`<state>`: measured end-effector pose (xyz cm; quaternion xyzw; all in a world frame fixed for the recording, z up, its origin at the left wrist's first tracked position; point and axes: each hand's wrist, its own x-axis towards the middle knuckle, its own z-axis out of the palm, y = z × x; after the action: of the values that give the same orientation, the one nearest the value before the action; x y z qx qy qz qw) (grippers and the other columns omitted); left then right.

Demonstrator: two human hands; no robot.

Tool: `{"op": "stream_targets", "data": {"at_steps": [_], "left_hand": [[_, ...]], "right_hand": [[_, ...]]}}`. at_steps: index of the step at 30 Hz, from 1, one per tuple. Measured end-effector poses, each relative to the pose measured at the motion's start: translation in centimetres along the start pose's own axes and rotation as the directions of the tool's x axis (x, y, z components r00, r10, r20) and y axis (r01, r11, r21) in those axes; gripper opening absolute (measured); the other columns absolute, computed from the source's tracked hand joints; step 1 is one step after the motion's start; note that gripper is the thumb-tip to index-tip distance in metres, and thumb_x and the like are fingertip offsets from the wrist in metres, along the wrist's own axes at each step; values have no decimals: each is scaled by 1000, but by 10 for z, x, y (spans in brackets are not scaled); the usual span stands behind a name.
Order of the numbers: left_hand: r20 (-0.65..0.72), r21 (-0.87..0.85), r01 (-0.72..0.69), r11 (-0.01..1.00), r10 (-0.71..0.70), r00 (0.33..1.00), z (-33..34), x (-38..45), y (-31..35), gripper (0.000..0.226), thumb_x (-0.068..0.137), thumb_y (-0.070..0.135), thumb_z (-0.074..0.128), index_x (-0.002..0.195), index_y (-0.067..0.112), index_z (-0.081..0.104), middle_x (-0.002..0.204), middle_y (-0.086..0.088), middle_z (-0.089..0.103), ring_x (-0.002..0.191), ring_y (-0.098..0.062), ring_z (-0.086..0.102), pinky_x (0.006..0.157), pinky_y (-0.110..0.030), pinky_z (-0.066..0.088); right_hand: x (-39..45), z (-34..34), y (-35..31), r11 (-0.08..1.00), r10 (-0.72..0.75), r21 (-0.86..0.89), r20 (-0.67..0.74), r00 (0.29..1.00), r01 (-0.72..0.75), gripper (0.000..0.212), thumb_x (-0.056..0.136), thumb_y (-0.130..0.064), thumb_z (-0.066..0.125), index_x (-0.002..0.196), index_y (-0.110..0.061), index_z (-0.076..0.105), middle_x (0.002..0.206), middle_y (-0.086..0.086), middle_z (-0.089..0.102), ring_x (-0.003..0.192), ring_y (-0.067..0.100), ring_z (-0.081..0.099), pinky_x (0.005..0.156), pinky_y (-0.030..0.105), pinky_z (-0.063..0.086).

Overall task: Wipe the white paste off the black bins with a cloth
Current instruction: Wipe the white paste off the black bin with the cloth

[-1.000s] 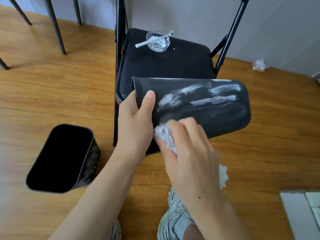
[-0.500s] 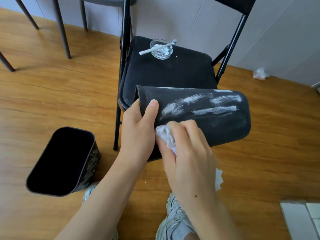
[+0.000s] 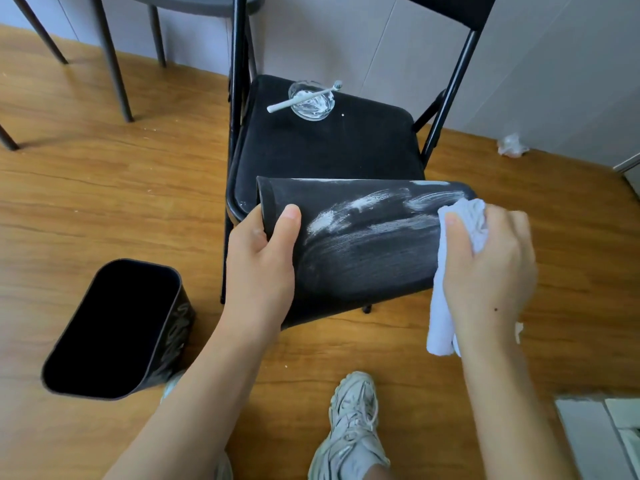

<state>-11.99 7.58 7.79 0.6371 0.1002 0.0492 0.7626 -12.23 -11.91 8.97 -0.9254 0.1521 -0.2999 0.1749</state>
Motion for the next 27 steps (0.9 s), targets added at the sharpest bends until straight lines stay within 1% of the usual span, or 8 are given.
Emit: {"op": "stream_targets", "data": {"at_steps": [4,8,11,13,16,19,24,27], "left_hand": [[6,-33,26,999,-25,1000,0,-2,1,24,101,20,49,90,25,70,87,10,73,92,-11,69,79,-31,54],[16,-38,8,999,-7,1000,-3,-3,0,35,100,16,49,70,27,64,69,12,65,74,-11,62,70,-32,49],[9,-33,-12,999,13,1000,-3,-3,-1,28,100,17,50,80,24,68,77,12,70,82,-11,65,76,-31,52],[-9,-26,-21,999,20,1000,-3,0,-3,25,100,19,52,85,26,71,84,12,73,88,-8,66,81,-30,52],[-23,-34,-9,999,9,1000,-2,1,-5,28,98,22,52,82,30,73,86,12,73,90,-8,66,83,-33,51],[-20,-30,-7,1000,6,1000,0,1,-4,26,99,22,51,85,30,73,89,12,74,94,-10,67,86,-34,52],[-21,-2,1,1000,-1,1000,1,-1,-2,27,101,22,50,87,32,70,88,15,73,93,-6,67,83,-30,51],[-24,-5,3,1000,-3,1000,0,-4,-3,35,101,22,50,77,38,71,83,13,73,89,-9,69,81,-34,55]], "right_hand": [[-38,3,-52,976,-213,67,70,974,209,31,92,-40,49,96,-11,60,90,-4,50,75,7,45,57,6,27],[-65,11,-85,922,-382,115,124,916,369,27,92,-39,53,94,-14,61,86,-2,53,72,12,51,47,22,43],[-52,9,-71,941,-331,102,71,941,324,29,91,-40,55,94,-13,63,84,-2,54,68,10,46,47,14,31],[-33,8,-49,973,-229,47,22,973,227,30,90,-40,57,92,-11,62,86,0,54,67,10,42,50,11,22],[-4,2,-7,999,-30,-34,-20,999,29,36,92,-43,55,94,-7,61,93,7,58,68,16,43,49,21,22],[4,0,10,997,50,-56,-37,998,-53,36,94,-40,53,95,-5,59,97,9,58,71,14,41,55,24,25],[-22,1,-35,987,-163,2,19,986,163,32,91,-40,51,89,-9,60,87,1,54,67,9,41,52,9,21],[-44,7,-67,958,-284,61,90,955,279,26,90,-37,55,91,-12,62,85,-1,54,69,9,47,48,14,32]]}}
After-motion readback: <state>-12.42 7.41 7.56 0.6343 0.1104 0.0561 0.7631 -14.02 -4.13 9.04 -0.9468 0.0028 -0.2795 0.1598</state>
